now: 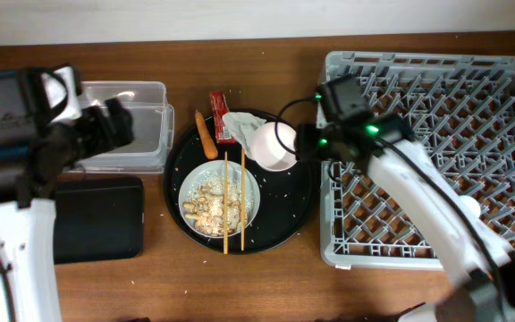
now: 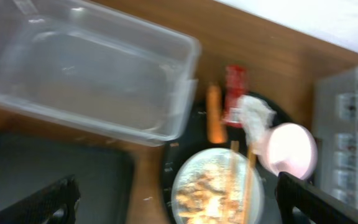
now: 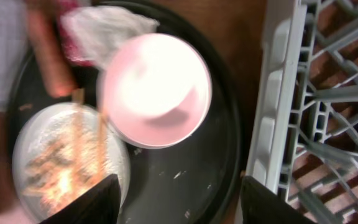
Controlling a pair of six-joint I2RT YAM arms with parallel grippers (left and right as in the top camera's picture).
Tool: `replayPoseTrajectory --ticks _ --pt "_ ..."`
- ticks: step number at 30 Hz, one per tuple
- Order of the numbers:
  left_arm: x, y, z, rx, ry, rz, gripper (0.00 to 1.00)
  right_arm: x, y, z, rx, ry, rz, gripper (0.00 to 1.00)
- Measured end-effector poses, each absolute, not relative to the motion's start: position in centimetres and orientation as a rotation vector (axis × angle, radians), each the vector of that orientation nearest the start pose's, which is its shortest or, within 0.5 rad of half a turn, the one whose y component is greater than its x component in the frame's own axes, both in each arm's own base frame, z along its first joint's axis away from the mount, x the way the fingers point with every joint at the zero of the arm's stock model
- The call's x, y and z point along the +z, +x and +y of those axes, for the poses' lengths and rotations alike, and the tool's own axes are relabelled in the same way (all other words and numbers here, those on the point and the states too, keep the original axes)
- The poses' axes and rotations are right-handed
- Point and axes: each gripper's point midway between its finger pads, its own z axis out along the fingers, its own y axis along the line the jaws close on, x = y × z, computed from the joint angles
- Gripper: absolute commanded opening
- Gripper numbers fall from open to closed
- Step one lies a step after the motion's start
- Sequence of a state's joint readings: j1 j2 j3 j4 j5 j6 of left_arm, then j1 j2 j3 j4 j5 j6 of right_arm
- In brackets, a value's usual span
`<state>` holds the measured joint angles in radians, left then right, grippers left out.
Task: Sort waste into correct bins and load items into the dishwasher rack
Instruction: 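Grasp the pink bowl with the right gripper and place it in the rack, then pick the wooden chopsticks off the plate with the right gripper into the rack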
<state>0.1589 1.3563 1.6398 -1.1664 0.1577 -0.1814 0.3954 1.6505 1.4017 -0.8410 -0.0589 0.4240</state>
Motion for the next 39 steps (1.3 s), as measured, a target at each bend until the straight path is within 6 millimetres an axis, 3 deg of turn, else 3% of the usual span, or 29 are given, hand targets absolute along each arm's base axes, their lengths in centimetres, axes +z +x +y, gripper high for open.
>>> replayPoseTrajectory --ticks 3,8,10,12,18,19,21,22,23,24,25,26,28,30,32,35,39 --pt "30.7 32.5 5.1 -0.081 -0.434 2.435 0.99 9.1 40.2 16.9 0.249 0.093 2.763 0.45" --pt "30.5 32.4 5.5 -0.051 -0.446 2.443 0.99 4.1 40.8 17.9 0.270 0.097 2.834 0.27" --pt "30.5 32.4 5.5 -0.052 -0.446 2.443 0.99 3.2 40.6 18.0 0.271 0.100 2.860 0.22" --pt "30.5 32.4 5.5 -0.052 -0.446 2.443 0.99 2.9 40.5 18.1 0.279 0.102 2.868 0.04" --pt "30.5 32.4 5.5 -0.051 -0.446 2.443 0.99 4.2 38.8 17.5 0.259 0.108 2.922 0.04" --pt "30.5 32.4 5.5 -0.052 -0.446 2.443 0.99 5.5 38.6 17.0 0.227 0.111 2.912 0.04" --pt "30.5 32.4 5.5 -0.052 -0.446 2.444 0.99 11.2 39.2 15.7 0.168 0.126 2.797 0.04" --pt "30.5 32.4 5.5 -0.052 -0.446 2.444 0.99 14.6 39.5 14.3 0.107 0.145 2.707 0.04" --pt "30.5 32.4 5.5 -0.052 -0.446 2.444 0.99 19.6 39.4 11.2 -0.035 0.200 2.560 0.04" --pt "30.5 32.4 5.5 -0.051 -0.446 2.444 0.99 22.0 39.1 9.6 -0.107 0.235 2.483 0.04" --pt "30.5 32.4 5.5 -0.052 -0.446 2.444 0.99 25.2 38.7 6.2 -0.256 0.313 2.364 0.04" --pt "30.5 32.4 5.5 -0.051 -0.446 2.444 0.99 27.3 38.2 3.0 -0.391 0.389 2.281 0.04" --pt "30.5 32.4 5.5 -0.051 -0.446 2.443 0.99 29.2 37.2 -3.4 -0.681 0.543 2.158 0.04" --pt "30.5 32.4 5.5 -0.051 -0.446 2.443 0.99 29.0 36.3 -9.1 -0.952 0.677 2.083 0.04" --pt "30.5 32.4 5.5 -0.051 -0.446 2.443 0.99 26.9 36.2 -12.8 -1.133 0.742 2.089 0.04" --pt "30.5 32.3 5.5 -0.051 -0.447 2.445 0.99 24.0 36.7 -15.0 -1.297 0.749 2.117 0.04" --pt "30.5 32.4 5.5 -0.051 -0.446 2.443 0.99 20.0 38.1 -15.4 -1.428 0.689 2.160 0.04"
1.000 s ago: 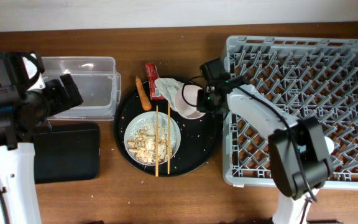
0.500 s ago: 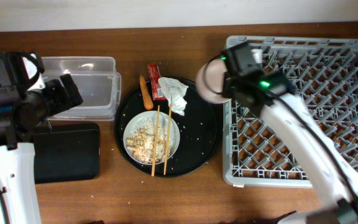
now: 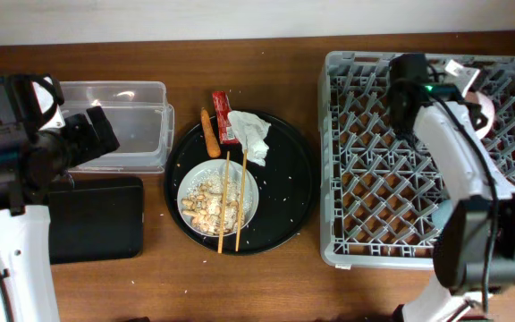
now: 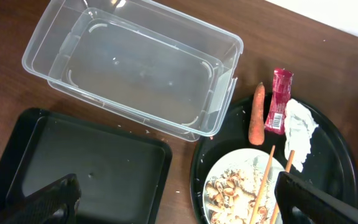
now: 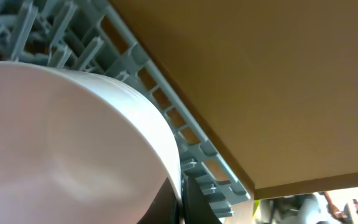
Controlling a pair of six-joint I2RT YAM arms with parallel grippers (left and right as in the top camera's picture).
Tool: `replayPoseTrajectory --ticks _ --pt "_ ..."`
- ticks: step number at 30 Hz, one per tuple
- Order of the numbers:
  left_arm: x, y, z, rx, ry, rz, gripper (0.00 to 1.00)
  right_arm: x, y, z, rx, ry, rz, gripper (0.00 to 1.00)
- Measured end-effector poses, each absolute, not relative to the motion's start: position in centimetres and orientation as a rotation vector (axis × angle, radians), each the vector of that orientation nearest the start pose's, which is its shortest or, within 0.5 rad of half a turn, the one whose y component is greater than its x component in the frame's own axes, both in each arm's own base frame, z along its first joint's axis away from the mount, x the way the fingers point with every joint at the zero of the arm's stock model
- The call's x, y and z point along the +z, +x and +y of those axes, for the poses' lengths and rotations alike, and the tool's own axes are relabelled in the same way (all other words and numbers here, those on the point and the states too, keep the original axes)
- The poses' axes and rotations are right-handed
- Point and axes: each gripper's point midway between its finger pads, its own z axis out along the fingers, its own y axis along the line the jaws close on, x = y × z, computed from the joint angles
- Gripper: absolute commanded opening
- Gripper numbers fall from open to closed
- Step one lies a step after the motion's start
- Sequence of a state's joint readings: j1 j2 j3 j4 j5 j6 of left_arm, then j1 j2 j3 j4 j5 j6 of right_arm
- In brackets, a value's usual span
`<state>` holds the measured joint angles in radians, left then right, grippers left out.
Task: Sort waste into correct bins and load items into the dishwasher rack
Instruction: 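Pick the wooden chopsticks off the plate with the right gripper into the rack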
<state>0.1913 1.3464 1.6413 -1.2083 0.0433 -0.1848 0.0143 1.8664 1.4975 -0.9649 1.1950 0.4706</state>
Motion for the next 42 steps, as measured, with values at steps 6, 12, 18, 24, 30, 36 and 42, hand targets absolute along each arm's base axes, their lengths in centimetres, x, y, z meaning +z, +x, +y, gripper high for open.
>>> replayPoseTrajectory --ticks 6,12,18,24,30,36,42 --pt "30.5 32.4 5.5 -0.051 -0.446 2.443 0.99 18.1 38.9 -15.2 -1.460 0.654 2.185 0.04" --pt "30.5 32.4 5.5 -0.051 -0.446 2.443 0.99 17.8 39.2 -15.1 -1.431 0.663 2.191 0.04" --pt "30.5 32.4 5.5 -0.051 -0.446 2.444 0.99 16.4 40.1 -11.9 -1.439 0.529 2.231 0.43" --pt "30.5 32.4 5.5 -0.051 -0.446 2.443 0.99 14.5 39.4 -7.1 -1.391 0.318 2.399 0.65" --pt "30.5 32.4 5.6 -0.047 -0.448 2.443 0.99 18.4 41.0 4.2 -0.728 0.193 2.593 0.56" --pt "30.5 32.4 5.6 -0.047 -0.448 2.443 0.99 16.1 35.4 26.1 0.338 -0.398 2.810 0.42" --pt "30.5 32.4 5.6 -0.047 -0.448 2.443 0.99 7.6 30.0 33.2 0.363 -0.445 3.003 0.42"
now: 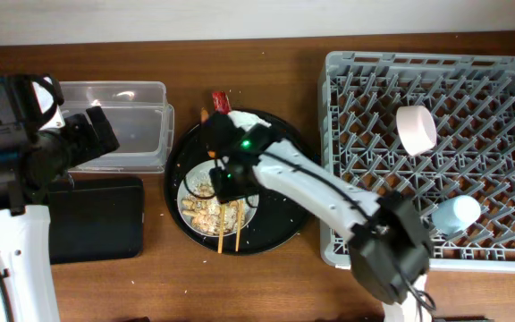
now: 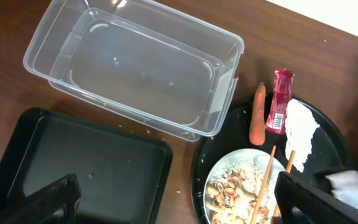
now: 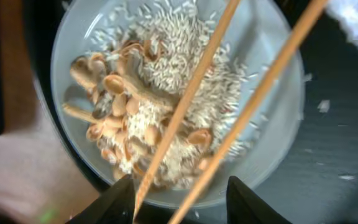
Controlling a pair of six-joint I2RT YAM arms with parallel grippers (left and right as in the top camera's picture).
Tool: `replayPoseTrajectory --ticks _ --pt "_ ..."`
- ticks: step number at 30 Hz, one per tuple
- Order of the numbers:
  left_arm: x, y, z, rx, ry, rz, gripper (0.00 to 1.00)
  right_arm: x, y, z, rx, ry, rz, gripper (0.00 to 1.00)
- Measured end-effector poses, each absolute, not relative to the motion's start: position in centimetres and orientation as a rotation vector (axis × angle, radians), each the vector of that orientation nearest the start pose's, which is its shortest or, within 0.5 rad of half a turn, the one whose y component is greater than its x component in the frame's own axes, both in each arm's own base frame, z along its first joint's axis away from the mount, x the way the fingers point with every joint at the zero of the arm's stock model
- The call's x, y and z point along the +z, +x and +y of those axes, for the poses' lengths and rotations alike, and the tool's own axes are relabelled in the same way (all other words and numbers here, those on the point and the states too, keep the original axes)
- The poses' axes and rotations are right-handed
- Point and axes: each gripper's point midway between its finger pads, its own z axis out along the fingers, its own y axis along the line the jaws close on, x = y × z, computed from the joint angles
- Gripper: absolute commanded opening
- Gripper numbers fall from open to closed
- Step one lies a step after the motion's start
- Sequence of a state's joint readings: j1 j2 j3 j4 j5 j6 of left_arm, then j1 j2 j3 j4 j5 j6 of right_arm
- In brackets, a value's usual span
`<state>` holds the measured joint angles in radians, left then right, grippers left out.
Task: Sort waste into correct bins and load items into the dishwasher rack
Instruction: 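Pick the wooden chopsticks off the plate with the right gripper into the rack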
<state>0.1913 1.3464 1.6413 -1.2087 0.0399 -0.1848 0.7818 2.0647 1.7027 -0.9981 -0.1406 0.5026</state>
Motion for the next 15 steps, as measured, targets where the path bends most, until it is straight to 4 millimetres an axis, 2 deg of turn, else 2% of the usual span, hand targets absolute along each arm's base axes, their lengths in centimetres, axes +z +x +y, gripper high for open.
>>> replayPoseTrajectory --ticks 4,8,9,10,12,15 --pt "30.5 32.4 5.6 -0.047 -0.448 2.443 0.99 4.9 30.7 32.1 0.287 -0.313 3.071 0.40" --pt "30.5 32.4 5.6 -0.047 -0.448 2.443 0.99 3.2 30.8 31.6 0.244 -0.254 3.109 0.29" --pt "30.5 32.4 5.6 -0.047 -0.448 2.443 0.99 2.9 30.7 31.5 0.236 -0.239 3.118 0.15" --pt "30.5 32.4 5.6 -0.047 -0.448 2.443 0.99 2.4 30.6 31.4 0.222 -0.225 3.132 0.04" --pt "30.5 32.4 5.6 -0.047 -0.448 2.443 0.99 1.5 30.0 30.9 0.181 -0.199 3.173 0.04" --pt "30.5 32.4 5.6 -0.047 -0.448 2.443 0.99 2.0 30.1 30.4 0.157 -0.217 3.163 0.04"
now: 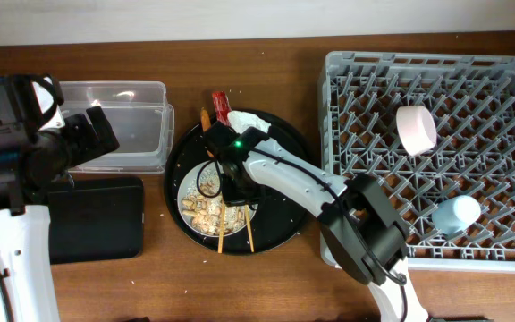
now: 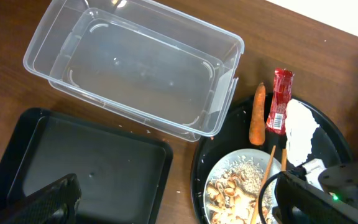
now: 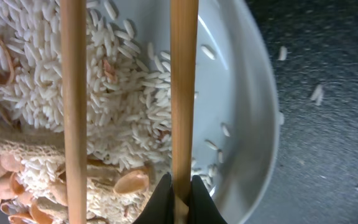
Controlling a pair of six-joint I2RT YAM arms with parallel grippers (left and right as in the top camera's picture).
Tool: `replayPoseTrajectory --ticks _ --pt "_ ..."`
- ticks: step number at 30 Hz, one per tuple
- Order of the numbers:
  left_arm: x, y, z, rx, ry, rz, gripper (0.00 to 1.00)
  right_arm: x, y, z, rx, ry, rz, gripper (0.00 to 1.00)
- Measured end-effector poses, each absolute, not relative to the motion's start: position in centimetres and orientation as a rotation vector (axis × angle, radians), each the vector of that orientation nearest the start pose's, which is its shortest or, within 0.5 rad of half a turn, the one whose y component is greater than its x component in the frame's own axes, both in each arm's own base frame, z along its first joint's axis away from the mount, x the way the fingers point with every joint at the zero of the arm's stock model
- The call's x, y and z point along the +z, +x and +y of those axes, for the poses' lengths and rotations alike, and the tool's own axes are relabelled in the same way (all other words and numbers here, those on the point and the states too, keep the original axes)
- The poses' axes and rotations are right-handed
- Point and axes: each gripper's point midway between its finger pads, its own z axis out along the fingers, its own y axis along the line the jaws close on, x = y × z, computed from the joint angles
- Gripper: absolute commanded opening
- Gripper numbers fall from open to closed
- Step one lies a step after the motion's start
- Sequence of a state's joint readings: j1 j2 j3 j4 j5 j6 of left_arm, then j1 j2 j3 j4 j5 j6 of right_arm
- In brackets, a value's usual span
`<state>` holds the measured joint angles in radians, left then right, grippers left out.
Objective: Sort waste into correct bins and load items into the dishwasher rack
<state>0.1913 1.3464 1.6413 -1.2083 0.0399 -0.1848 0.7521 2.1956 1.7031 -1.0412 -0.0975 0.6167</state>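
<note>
A white plate [image 1: 250, 207] of rice and nut scraps lies on the round black tray [image 1: 293, 201], with two wooden chopsticks across it. My right gripper [image 3: 180, 198] is shut on the right chopstick [image 3: 183, 87]; the other chopstick [image 3: 73, 106] lies loose beside it. A carrot [image 2: 257, 113], a red wrapper [image 2: 279, 99] and a crumpled white napkin [image 2: 297, 134] lie at the tray's far side. In the grey dishwasher rack [image 1: 508, 63] stand a pink bowl [image 1: 415, 128] and a white cup [image 1: 454, 213]. My left gripper [image 2: 173, 205] hangs open, high above the bins.
A clear plastic bin [image 2: 135, 68] stands left of the tray, and a black bin [image 2: 73, 162] in front of it. Rice grains are scattered on the tray. The rack fills the table's right side.
My right gripper was open over the plate with both chopsticks between its spread fingers. Now it is lower and shut on the right chopstick. The left arm has not moved.
My right gripper first hung open by the pink bowl on the tray. Then it held the bowl over the rack's far right. Later the bowl stood in the rack and the gripper was open above the plate. Now it grips one chopstick.
</note>
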Motion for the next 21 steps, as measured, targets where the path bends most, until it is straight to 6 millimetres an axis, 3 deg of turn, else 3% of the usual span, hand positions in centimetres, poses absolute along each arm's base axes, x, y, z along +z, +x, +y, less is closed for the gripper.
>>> replayPoseTrajectory --ticks 3,5,6,8,10,12,13,14,15,16,19,21 --pt "30.5 32.4 5.6 -0.047 -0.448 2.443 0.99 4.3 30.4 29.7 0.155 -0.228 3.120 0.04" --pt "30.5 32.4 5.6 -0.047 -0.448 2.443 0.99 9.9 32.3 28.0 0.219 -0.167 2.998 0.04" --pt "30.5 32.4 5.6 -0.047 -0.448 2.443 0.99 13.4 33.9 25.5 0.238 -0.083 2.916 0.04" --pt "30.5 32.4 5.6 -0.047 -0.448 2.443 0.99 17.8 36.9 20.2 0.249 0.061 2.794 0.04" --pt "30.5 32.4 5.6 -0.047 -0.448 2.443 0.99 19.3 39.3 14.5 0.203 0.182 2.734 0.04" --pt "30.5 32.4 5.6 -0.047 -0.448 2.443 0.99 17.8 40.8 9.3 0.110 0.229 2.764 0.04" --pt "30.5 32.4 5.6 -0.047 -0.448 2.443 0.99 16.5 40.9 8.4 0.085 0.208 2.806 0.07" --pt "30.5 32.4 5.6 -0.047 -0.448 2.443 0.99 15.3 41.0 8.2 0.069 0.184 2.842 0.31" --pt "30.5 32.4 5.6 -0.047 -0.448 2.443 0.99 14.0 41.0 8.3 0.059 0.154 2.876 0.49" --pt "30.5 32.4 5.6 -0.047 -0.448 2.443 0.99 12.6 41.1 8.4 0.046 0.114 2.914 0.53" --pt "30.5 32.4 5.6 -0.047 -0.448 2.443 0.99 11.8 41.1 10.0 0.068 -0.019 2.926 0.55" --pt "30.5 32.4 5.6 -0.047 -0.448 2.443 0.99 12.5 40.2 14.2 0.214 -0.128 2.915 0.54"
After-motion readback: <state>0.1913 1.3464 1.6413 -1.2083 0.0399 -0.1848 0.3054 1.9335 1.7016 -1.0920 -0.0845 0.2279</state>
